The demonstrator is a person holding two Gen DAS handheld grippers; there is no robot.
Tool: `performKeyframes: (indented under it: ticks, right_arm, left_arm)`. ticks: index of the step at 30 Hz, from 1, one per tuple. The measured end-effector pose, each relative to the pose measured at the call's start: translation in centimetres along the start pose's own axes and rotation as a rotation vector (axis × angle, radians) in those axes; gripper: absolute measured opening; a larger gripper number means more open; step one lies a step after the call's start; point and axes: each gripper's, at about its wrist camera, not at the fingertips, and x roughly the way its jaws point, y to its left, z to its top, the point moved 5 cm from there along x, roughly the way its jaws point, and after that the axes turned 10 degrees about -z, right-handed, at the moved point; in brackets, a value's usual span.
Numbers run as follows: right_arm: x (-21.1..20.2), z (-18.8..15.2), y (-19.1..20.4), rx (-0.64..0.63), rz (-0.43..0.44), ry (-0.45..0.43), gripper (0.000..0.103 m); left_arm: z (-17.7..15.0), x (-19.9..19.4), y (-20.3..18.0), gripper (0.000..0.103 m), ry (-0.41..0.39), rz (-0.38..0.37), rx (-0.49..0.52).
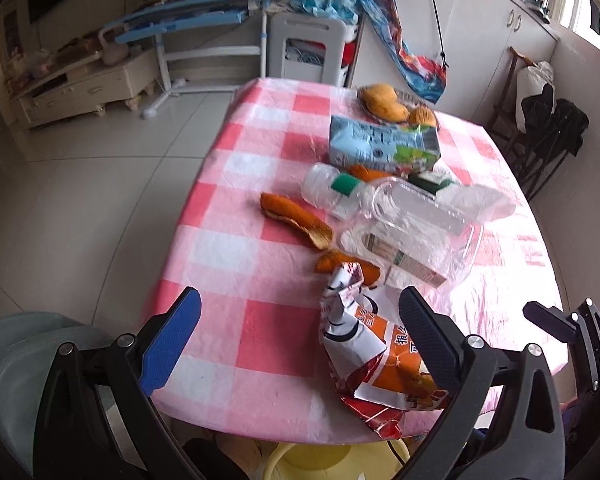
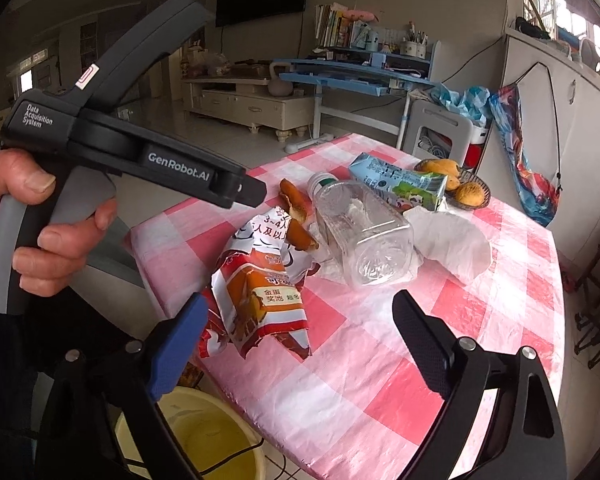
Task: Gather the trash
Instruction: 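Move left tool toward the orange peel while right tool approaches the snack bag, then grasp the curled orange peel with left tool while right tool grasps the orange-white snack bag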
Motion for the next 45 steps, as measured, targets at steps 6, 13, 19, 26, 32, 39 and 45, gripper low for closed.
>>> performKeyframes:
  ticks: [6, 13, 19, 26, 32, 39, 45]
  right_arm:
    - [0.8, 0.0, 1.6, 0.022, 0.081, -0.013, 0.083]
    - [3.0, 0.3, 4.0, -0.008, 0.122, 0.011, 0.078]
    - [5.0, -0.8, 4.1, 0.001, 0.13, 0.11, 0.061]
    - [4.5, -1.3, 3.0, 0.041, 0.151, 0.13, 0.042]
    - [4.1, -1.3, 2.1, 0.09, 0.198, 0.119, 0.027]
    - [3.6, -0.9, 1.6, 0.14, 0.224, 0.099, 0.02]
    - [3.3, -0.6, 1.3, 0.143, 0.221, 0.084, 0.02]
  left_arm:
    - [0.7, 0.2, 1.7, 0.096, -0.03, 0.069, -0.065]
    - [2.7, 0.8, 4.1, 0.096, -0.052, 0.11, -0.147]
    - [3.6, 3.7, 4.6, 0.096, 0.015, 0.145, -0.142]
    - [5.1, 7.8, 4.1, 0.094, 0.067, 0.186, -0.118]
    - [5.7, 10.1, 3.4, 0.062, 0.069, 0.135, -0.106]
    - [5.5, 9.1, 3.6, 0.008, 0.044, -0.004, -0.149]
    - [5.0, 9.2, 5.5, 0.008, 0.067, -0.01, -0.206]
